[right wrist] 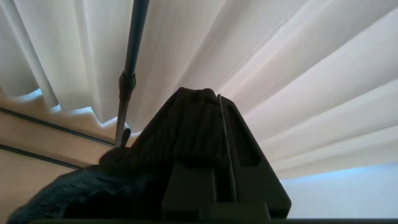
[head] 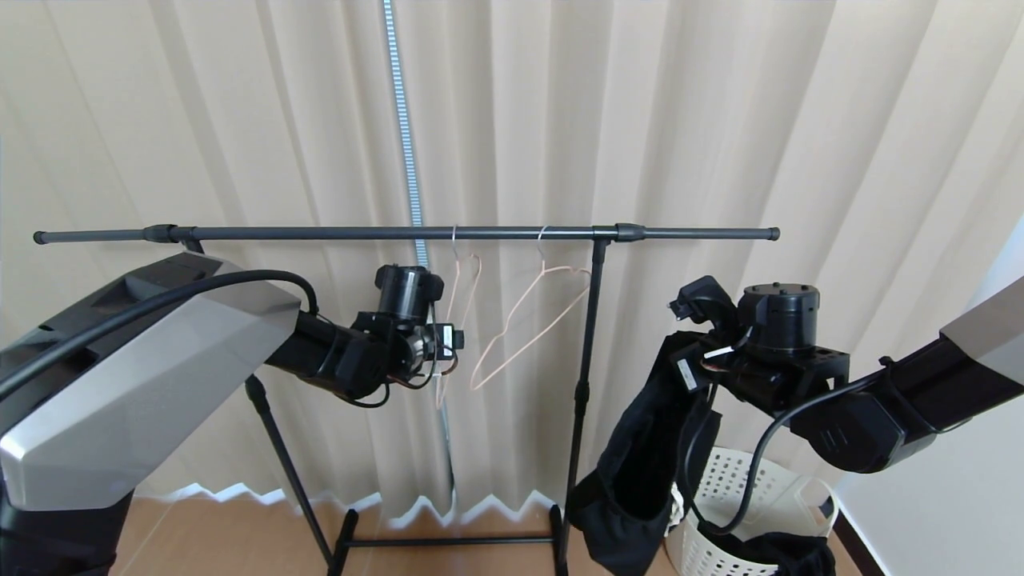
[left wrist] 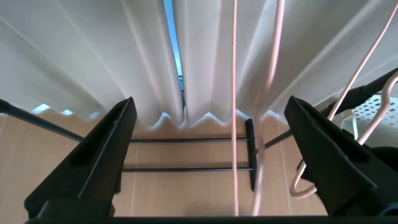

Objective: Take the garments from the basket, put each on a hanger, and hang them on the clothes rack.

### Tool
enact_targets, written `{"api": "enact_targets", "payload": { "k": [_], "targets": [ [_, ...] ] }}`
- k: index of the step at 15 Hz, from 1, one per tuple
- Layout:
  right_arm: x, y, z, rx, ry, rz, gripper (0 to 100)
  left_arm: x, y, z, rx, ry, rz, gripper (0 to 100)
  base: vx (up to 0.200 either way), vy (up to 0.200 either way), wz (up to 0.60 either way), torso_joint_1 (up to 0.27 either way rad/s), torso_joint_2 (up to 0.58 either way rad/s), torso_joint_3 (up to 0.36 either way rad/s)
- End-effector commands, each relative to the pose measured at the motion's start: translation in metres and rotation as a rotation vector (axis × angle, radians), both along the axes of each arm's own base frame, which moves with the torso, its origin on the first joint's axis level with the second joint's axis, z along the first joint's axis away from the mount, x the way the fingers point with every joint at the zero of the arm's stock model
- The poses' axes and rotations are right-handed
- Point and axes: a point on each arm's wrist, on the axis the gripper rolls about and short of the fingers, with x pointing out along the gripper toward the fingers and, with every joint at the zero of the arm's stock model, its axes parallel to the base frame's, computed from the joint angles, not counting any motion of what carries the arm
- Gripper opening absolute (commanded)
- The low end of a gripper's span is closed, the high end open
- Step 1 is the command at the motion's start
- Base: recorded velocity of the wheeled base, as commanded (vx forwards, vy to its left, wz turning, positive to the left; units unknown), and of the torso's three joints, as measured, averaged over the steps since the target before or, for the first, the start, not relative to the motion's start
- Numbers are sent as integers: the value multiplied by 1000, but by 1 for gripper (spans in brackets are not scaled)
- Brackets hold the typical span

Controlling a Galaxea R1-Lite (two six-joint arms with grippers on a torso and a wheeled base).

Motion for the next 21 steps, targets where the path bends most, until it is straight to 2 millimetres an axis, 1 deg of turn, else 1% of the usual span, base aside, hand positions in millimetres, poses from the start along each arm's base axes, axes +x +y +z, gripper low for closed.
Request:
{"api": "enact_targets", "payload": {
  "k": [1, 2, 3, 6, 8, 11, 12, 16, 19, 21],
  "targets": [
    [0, 0, 0, 0, -1, 0, 0, 1, -4, 2, -4, -10, -10, 100, 0, 0, 0, 0, 0, 0],
    [0, 0, 0, 0, -1, 0, 0, 2, -6, 2, -8, -13, -17, 100, 0, 0, 0, 0, 0, 0],
    [0, 0, 0, -1, 1, 0, 0, 13, -10, -5, -7, -22, -23, 100, 0, 0, 0, 0, 0, 0],
    [0, 0, 0, -1, 1, 0, 0, 27, -16, -13, -25, -28, -85, 100, 0, 0, 0, 0, 0, 0],
    [0, 0, 0, 0, -1, -1, 0, 32, -17, -19, -18, -26, -94, 100, 0, 0, 0, 0, 0, 0],
    [1, 0, -1, -1, 1, -1, 0, 32, -19, -23, -10, -19, -102, 100, 0, 0, 0, 0, 0, 0],
    [0, 0, -1, -1, 2, -1, 0, 32, -18, -23, -10, -19, -100, 0, 0, 0, 0, 0, 0, 0],
    [0, 0, -1, -1, 2, -1, 0, 30, -16, -23, -9, -13, -96, 0, 0, 0, 0, 0, 0, 0],
    [0, 0, 0, -1, 1, -1, 0, 26, -12, -8, -15, -34, -94, 0, 0, 0, 0, 0, 0, 0],
    [0, -1, 0, 0, -1, -3, 0, 19, -9, 9, -24, -55, -95, 0, 0, 0, 0, 0, 0, 0]
  ]
}}
